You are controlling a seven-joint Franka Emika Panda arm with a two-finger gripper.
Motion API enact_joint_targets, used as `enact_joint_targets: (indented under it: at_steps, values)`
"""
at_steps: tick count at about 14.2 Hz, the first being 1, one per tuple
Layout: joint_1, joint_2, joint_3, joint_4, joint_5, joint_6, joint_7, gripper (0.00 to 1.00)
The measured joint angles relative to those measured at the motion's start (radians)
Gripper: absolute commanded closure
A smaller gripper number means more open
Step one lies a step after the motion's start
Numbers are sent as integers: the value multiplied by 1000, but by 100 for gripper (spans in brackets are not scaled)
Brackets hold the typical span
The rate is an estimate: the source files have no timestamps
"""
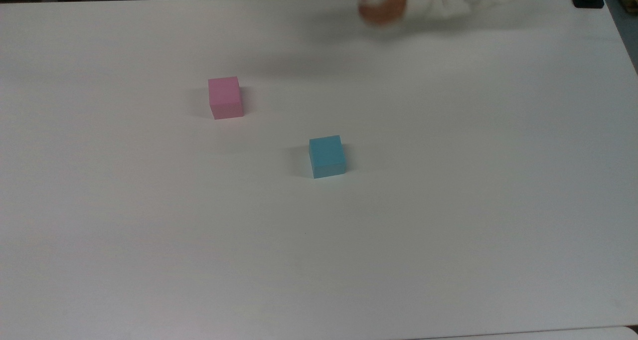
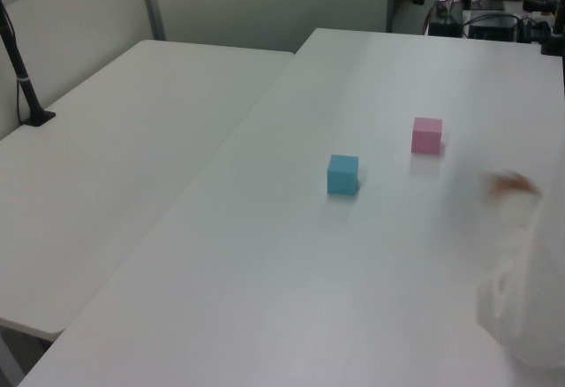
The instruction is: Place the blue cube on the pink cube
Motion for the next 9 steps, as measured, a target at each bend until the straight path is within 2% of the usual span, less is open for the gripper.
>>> enact_joint_targets:
  at_steps: [1,4,9]
  values:
    - [0,0,0,0,0,0,1,0]
    - [-2,-1,-3,1,-58,0,-44,0]
    - [-2,-1,-3,1,-62,0,-50,0]
